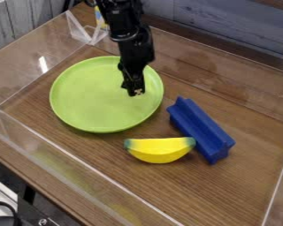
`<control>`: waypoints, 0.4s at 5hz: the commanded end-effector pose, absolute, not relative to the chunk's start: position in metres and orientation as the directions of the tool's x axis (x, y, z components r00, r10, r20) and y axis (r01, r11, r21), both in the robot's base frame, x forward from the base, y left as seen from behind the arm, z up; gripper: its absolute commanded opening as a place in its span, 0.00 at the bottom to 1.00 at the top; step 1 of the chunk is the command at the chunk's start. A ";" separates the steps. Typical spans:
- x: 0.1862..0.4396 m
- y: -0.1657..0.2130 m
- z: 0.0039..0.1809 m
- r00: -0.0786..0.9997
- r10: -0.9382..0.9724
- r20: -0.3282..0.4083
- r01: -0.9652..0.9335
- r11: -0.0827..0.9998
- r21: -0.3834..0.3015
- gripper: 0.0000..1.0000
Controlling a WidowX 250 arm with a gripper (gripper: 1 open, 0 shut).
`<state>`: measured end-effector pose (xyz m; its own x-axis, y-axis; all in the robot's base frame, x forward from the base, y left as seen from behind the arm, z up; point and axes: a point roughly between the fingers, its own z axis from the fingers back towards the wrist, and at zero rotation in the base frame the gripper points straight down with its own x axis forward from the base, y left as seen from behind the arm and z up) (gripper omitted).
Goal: Remove the banana from inside the green plate and put it on the table
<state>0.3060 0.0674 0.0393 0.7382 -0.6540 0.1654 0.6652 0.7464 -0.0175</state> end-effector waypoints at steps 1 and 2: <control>0.323 0.081 0.052 0.741 -0.639 0.205 0.647 0.762 0.034 0.00; 0.327 0.086 0.048 0.746 -0.633 0.210 0.641 0.767 0.035 0.00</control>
<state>0.3171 0.0806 0.0316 0.7507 -0.6369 0.1755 0.6487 0.7610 -0.0133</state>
